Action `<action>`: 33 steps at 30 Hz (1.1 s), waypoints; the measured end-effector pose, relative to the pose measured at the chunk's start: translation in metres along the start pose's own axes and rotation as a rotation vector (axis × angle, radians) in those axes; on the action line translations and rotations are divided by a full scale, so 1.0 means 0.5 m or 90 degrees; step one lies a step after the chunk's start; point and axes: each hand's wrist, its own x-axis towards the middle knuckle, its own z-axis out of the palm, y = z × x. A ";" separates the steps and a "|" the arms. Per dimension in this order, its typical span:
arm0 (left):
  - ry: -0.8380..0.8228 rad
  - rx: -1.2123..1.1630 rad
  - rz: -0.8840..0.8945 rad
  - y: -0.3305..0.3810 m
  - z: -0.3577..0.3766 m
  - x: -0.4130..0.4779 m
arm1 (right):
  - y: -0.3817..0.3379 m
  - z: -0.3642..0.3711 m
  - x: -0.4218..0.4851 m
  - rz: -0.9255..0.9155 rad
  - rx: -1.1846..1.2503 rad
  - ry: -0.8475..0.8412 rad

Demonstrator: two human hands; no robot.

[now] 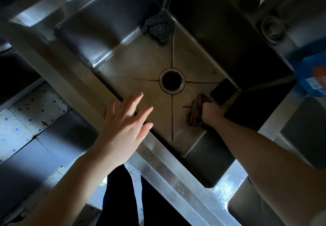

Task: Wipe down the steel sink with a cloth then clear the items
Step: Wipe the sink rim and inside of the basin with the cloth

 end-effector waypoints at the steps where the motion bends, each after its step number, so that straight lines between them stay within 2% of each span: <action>1: 0.003 0.001 0.002 -0.001 0.000 -0.001 | -0.010 0.010 -0.007 0.021 0.045 -0.002; 5: 0.020 0.005 0.005 -0.002 0.001 -0.003 | -0.048 0.057 -0.054 0.053 0.145 0.015; 10: 0.025 0.020 0.033 -0.006 0.001 -0.001 | -0.080 0.113 -0.111 0.002 0.160 -0.006; 13: 0.034 0.011 0.029 -0.010 0.001 -0.001 | -0.084 0.115 -0.113 0.082 0.184 0.014; 16: 0.026 0.016 0.030 -0.016 0.004 0.000 | -0.089 0.113 -0.099 0.140 0.271 0.021; 21: 0.002 0.033 0.029 -0.022 0.003 0.003 | -0.080 0.095 -0.041 0.217 0.409 0.142; 28: -0.016 -0.004 0.024 -0.026 -0.004 0.005 | -0.044 0.060 0.035 0.252 0.374 0.203; 33: -0.015 0.016 0.035 -0.033 -0.008 0.012 | -0.033 0.060 0.034 0.228 0.323 0.157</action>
